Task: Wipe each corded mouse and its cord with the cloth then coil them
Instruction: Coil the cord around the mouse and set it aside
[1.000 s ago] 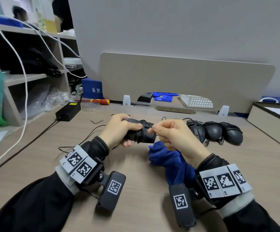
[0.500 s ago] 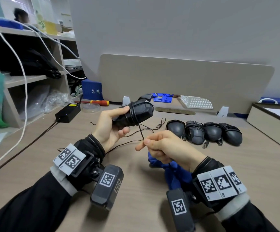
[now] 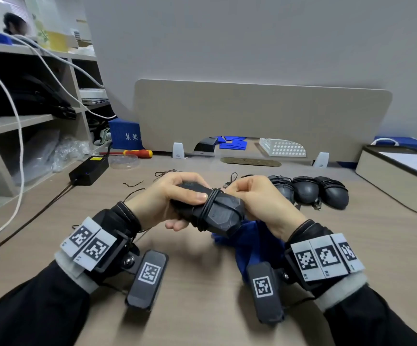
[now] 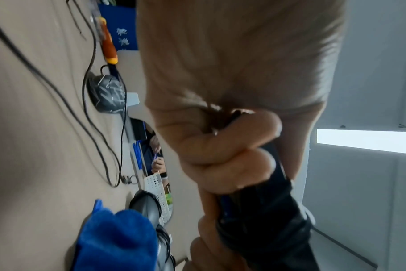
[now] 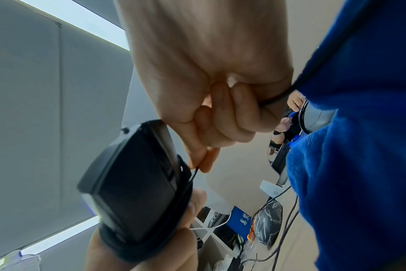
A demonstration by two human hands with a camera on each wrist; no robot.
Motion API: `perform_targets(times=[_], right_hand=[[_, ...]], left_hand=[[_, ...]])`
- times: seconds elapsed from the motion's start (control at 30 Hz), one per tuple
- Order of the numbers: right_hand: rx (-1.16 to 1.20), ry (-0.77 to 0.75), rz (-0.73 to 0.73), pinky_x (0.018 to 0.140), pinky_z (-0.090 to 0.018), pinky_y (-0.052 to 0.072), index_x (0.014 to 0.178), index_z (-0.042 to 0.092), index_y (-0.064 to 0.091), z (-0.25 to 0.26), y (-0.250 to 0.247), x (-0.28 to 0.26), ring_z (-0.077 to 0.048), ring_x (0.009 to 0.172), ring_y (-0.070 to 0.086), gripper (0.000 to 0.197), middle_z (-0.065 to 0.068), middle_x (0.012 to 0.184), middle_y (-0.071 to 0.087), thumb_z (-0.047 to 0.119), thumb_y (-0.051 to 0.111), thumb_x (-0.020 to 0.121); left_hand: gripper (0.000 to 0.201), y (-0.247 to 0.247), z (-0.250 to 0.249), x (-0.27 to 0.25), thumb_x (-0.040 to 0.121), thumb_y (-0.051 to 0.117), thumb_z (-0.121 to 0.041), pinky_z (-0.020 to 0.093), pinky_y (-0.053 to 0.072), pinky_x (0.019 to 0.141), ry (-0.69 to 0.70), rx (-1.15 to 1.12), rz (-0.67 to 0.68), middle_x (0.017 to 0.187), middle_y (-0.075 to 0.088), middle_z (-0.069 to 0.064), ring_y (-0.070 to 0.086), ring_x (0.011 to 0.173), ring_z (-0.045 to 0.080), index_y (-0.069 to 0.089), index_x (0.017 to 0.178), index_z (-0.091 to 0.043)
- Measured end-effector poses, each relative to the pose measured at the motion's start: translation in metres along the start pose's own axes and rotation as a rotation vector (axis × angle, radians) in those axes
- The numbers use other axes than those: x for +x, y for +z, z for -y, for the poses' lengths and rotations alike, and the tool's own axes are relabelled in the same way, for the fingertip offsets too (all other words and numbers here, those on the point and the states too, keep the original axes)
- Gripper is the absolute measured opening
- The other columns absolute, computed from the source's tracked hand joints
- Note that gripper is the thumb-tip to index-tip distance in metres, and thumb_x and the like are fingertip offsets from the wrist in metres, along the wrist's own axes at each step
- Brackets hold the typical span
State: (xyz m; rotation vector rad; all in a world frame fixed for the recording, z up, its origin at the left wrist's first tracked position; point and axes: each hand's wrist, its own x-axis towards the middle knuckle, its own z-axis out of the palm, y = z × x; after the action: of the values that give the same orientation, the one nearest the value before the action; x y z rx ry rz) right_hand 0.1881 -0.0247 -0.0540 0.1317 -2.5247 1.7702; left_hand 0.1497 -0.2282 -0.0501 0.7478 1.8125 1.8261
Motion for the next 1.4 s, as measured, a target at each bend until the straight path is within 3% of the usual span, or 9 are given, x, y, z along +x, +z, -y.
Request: perform_targets(times=[0.1,0.23,0.4,0.77,0.93,1.03,1.13,1.27,1.4], right_hand=[[-0.027,-0.017,-0.034,0.041,-0.015,0.027,0.064,0.009,0.064,0.000,-0.001,0.000,-0.004,0.042,0.037,0.026,0.005,0.051,0.050,0.015,0.075,0.087],[0.001,-0.022,-0.107,0.039,-0.013,0.026,0.077,-0.002,0.068,-0.001,-0.005,0.002,-0.002,0.038,0.033,0.026,0.014,0.043,0.044,0.020,0.076,0.087],[0.030,-0.111,-0.083,0.040,-0.009,0.030,0.085,-0.008,0.069,0.009,0.001,-0.002,0.000,0.037,0.038,0.018,0.015,0.039,0.044,0.006,0.063,0.094],[0.080,-0.075,0.141,0.039,-0.018,0.022,0.092,0.003,0.069,0.003,0.016,-0.003,-0.008,0.042,0.029,0.024,0.003,0.049,0.041,0.012,0.050,0.103],[0.049,-0.035,0.283,0.039,-0.019,0.030,0.092,0.006,0.068,0.000,0.021,-0.004,-0.011,0.040,0.038,0.028,-0.002,0.051,0.050,0.014,0.045,0.106],[0.046,0.034,0.335,0.043,-0.020,0.032,0.094,0.009,0.071,-0.004,0.021,-0.003,-0.016,0.048,0.039,0.030,-0.002,0.055,0.049,0.018,0.046,0.106],[0.025,0.068,0.352,0.044,-0.020,0.028,0.094,0.009,0.073,-0.004,0.021,-0.006,-0.015,0.050,0.034,0.027,0.002,0.053,0.043,0.019,0.050,0.104],[0.003,0.031,0.113,0.047,-0.023,0.019,0.068,0.008,0.055,-0.002,0.014,-0.005,-0.014,0.048,0.023,0.027,0.000,0.052,0.034,0.002,0.058,0.094],[0.011,0.048,-0.060,0.047,-0.021,0.026,0.061,0.012,0.062,-0.006,0.003,0.004,-0.015,0.049,0.036,0.030,-0.004,0.054,0.047,0.008,0.067,0.090]], left_hand=[[0.032,0.003,-0.002,-0.002,0.066,0.078,-0.022,0.018,0.035,0.032,-0.021,0.176,0.004,0.069,0.053,0.025,0.046,0.031,0.022,0.065,0.092,-0.008],[0.030,0.008,0.001,0.003,0.068,0.074,-0.023,0.021,0.038,0.034,-0.047,0.327,-0.134,0.069,0.057,0.024,0.049,0.035,0.024,0.062,0.092,-0.009],[0.032,0.004,0.008,0.011,0.081,0.076,-0.012,0.023,0.041,0.034,-0.045,0.209,-0.348,0.062,0.056,0.021,0.049,0.035,0.024,0.057,0.098,0.007],[0.016,0.000,0.010,0.016,0.089,0.066,-0.007,0.022,0.040,0.032,0.031,-0.051,-0.569,0.071,0.058,0.023,0.049,0.035,0.025,0.059,0.096,0.005],[0.012,-0.002,0.007,0.013,0.091,0.062,-0.012,0.021,0.040,0.037,0.094,-0.220,-0.602,0.077,0.059,0.019,0.048,0.048,0.024,0.063,0.093,0.000],[0.020,-0.003,0.004,0.011,0.092,0.058,-0.017,0.020,0.037,0.037,0.139,-0.332,-0.541,0.082,0.059,0.018,0.046,0.061,0.024,0.064,0.101,0.001],[0.024,0.000,0.001,0.006,0.086,0.060,-0.019,0.020,0.032,0.035,0.168,-0.347,-0.364,0.077,0.057,0.014,0.041,0.055,0.022,0.065,0.097,0.001],[0.039,0.007,-0.001,0.002,0.076,0.064,-0.017,0.016,0.029,0.031,0.130,-0.146,-0.089,0.068,0.049,0.016,0.038,0.039,0.022,0.056,0.099,0.014],[0.028,0.010,-0.002,-0.002,0.069,0.072,-0.014,0.017,0.033,0.030,0.050,0.012,-0.034,0.063,0.054,0.019,0.043,0.028,0.021,0.066,0.094,-0.002]])
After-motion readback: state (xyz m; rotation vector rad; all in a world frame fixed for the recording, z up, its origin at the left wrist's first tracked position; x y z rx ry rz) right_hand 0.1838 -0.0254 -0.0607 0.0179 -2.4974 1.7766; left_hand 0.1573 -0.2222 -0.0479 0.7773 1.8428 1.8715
